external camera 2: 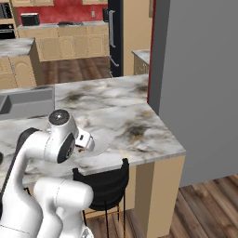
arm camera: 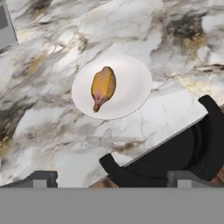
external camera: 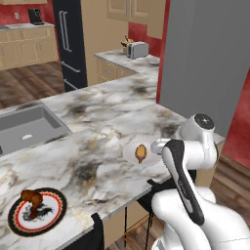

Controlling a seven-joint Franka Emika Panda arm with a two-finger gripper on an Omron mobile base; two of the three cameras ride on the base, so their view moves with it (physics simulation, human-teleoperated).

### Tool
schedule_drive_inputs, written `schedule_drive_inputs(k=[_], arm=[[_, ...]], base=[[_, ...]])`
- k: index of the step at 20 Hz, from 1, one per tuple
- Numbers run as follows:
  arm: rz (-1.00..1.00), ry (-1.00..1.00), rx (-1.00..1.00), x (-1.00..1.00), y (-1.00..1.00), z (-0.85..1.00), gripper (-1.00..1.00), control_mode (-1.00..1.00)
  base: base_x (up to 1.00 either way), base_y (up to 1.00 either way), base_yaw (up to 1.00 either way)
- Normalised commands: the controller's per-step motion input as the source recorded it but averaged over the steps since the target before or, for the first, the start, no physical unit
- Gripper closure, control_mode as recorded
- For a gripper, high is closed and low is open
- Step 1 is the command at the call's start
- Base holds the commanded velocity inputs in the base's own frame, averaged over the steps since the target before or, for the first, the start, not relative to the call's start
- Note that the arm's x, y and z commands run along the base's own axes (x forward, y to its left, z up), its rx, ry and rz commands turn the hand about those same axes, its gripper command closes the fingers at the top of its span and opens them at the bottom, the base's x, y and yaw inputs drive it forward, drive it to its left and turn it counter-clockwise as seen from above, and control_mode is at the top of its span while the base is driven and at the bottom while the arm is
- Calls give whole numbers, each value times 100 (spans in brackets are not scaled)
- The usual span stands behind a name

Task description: Take the chicken drumsticks from the pan and place one on each plate on the dining counter.

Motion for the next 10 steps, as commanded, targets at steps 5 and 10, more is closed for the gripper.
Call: schedule_drive_inputs(k=[5,10], arm=[[0,0,-4,-81,-5,35,-100,-100],[0,-16,-12,-83,-2,11,-100,-100]], base=[[0,0,0],[0,0,0]])
